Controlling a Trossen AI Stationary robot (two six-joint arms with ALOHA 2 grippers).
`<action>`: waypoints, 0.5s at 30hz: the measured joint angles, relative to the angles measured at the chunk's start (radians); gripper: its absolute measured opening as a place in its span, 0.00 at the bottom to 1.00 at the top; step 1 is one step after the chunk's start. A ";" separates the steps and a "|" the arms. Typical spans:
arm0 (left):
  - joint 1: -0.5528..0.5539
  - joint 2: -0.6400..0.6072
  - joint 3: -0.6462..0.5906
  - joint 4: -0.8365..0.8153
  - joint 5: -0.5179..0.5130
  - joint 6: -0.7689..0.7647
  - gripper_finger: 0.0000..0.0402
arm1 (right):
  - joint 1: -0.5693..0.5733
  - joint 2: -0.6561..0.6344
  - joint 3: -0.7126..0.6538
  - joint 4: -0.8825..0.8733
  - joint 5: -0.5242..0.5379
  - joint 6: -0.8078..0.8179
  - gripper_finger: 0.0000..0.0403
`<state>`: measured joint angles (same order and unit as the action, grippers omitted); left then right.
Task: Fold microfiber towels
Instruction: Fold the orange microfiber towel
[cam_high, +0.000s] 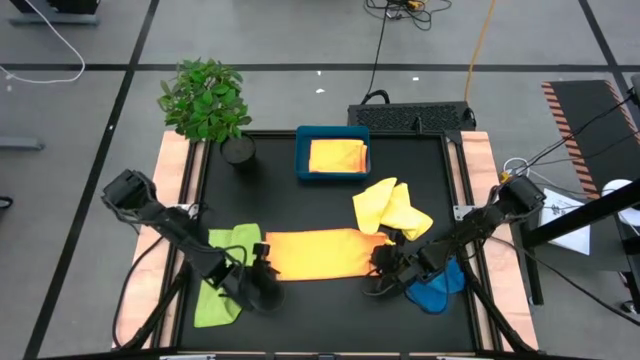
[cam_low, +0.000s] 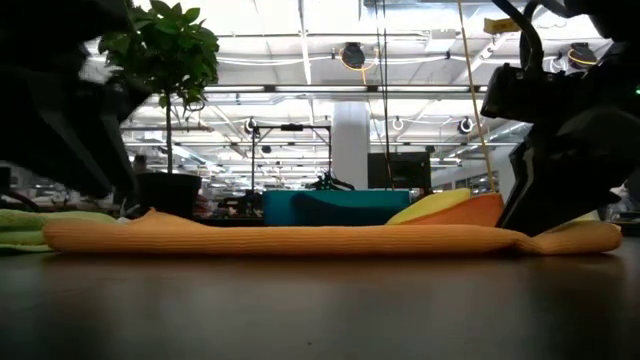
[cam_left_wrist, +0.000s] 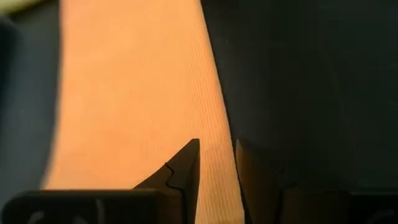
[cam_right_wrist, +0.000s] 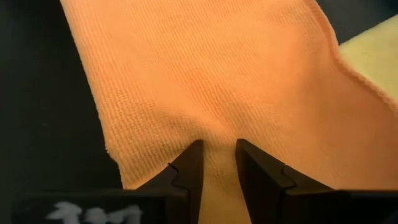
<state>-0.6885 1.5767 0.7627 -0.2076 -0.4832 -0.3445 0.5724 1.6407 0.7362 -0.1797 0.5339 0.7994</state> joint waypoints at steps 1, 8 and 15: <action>-0.015 0.000 0.021 -0.038 -0.025 -0.002 0.27 | 0.000 -0.002 0.000 0.003 0.000 0.000 0.22; -0.089 0.000 0.078 -0.118 -0.093 0.002 0.27 | 0.005 -0.004 -0.005 0.026 0.002 0.000 0.22; -0.109 0.043 0.077 -0.147 -0.060 0.008 0.27 | 0.005 -0.005 -0.025 0.047 0.012 0.005 0.22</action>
<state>-0.7971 1.6194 0.8394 -0.3550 -0.5433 -0.3370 0.5770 1.6360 0.7115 -0.1323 0.5460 0.8040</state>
